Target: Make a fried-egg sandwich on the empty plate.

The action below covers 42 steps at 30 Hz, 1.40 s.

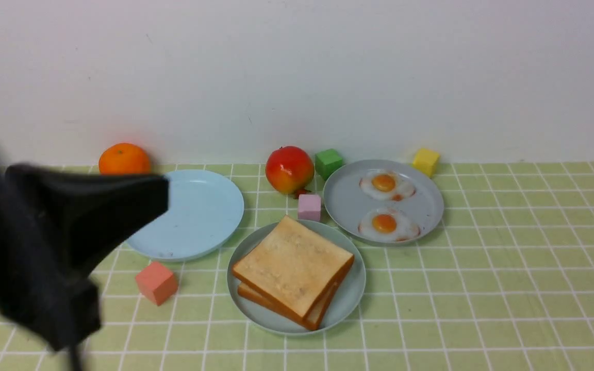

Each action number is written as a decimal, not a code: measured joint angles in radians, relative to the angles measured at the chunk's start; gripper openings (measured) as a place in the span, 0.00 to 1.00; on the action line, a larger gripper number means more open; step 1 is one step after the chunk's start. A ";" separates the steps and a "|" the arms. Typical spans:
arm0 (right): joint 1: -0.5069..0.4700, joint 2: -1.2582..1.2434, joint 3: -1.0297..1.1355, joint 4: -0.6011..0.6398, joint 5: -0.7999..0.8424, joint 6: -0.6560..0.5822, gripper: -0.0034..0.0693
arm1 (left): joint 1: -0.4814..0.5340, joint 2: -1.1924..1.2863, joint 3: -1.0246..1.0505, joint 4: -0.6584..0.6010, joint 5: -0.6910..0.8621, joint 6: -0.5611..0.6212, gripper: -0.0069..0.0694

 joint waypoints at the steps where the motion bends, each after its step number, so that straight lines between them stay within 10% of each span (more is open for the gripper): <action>1: 0.000 -0.017 0.014 -0.008 0.001 0.017 0.05 | 0.000 -0.077 0.089 -0.006 -0.056 0.000 0.07; 14: 0.000 -0.298 0.249 -0.019 -0.097 0.230 0.05 | 0.000 -0.450 0.449 -0.010 -0.226 0.000 0.07; 28: 0.000 -0.357 0.780 -0.004 -0.901 0.291 0.06 | 0.000 -0.455 0.463 -0.008 -0.159 0.000 0.07; 42: -0.104 -0.370 0.995 -0.131 -0.967 0.289 0.03 | 0.000 -0.455 0.463 -0.007 -0.155 0.000 0.07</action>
